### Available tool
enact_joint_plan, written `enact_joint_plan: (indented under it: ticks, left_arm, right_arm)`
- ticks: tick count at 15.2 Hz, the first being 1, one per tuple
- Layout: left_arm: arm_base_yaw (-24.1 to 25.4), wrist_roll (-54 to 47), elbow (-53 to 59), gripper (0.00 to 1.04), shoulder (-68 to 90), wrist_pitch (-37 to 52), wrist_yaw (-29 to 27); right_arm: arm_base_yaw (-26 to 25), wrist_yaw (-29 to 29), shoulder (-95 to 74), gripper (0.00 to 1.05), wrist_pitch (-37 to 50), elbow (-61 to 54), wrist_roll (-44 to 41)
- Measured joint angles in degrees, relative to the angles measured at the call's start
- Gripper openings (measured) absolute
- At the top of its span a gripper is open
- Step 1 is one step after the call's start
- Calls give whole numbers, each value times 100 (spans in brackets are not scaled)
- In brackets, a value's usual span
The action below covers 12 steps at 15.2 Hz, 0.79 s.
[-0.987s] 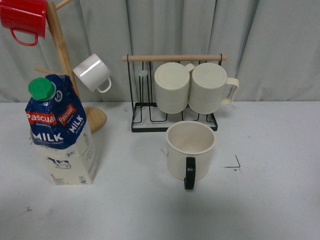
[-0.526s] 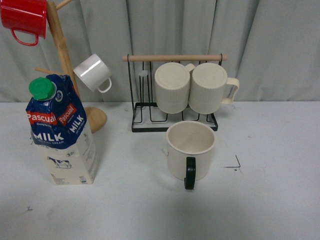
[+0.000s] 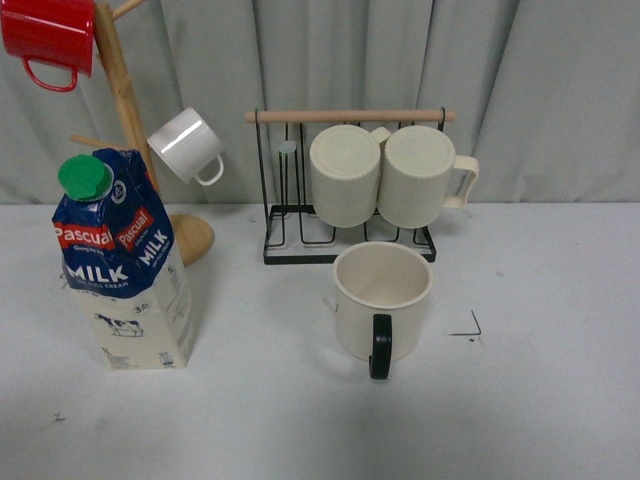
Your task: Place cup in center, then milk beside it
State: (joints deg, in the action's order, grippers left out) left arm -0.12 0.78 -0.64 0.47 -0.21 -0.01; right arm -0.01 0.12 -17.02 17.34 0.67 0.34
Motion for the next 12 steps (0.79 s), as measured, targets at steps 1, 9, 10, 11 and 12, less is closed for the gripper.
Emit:
enact_joint_plan:
  ticks: [1, 9, 10, 11, 12]
  left_arm:
    - [0, 0, 0, 98, 0, 2, 0]
    - [0, 2, 0, 98, 0, 2, 0]
    - [0, 0, 0, 98, 0, 0, -9]
    - [0, 2, 0, 98, 0, -2, 2]
    - [0, 0, 0, 98, 0, 4, -2]
  right_arm:
    - [0, 2, 70, 2, -70, 0, 0]
    - [0, 2, 962, 2, -1108, 4, 2]
    - [0, -11, 1563, 2, -1775, 2, 0]
    - [0, -11, 1672, 2, -1661, 24, 0]
    - [0, -9, 1676, 2, -1803, 2, 0]
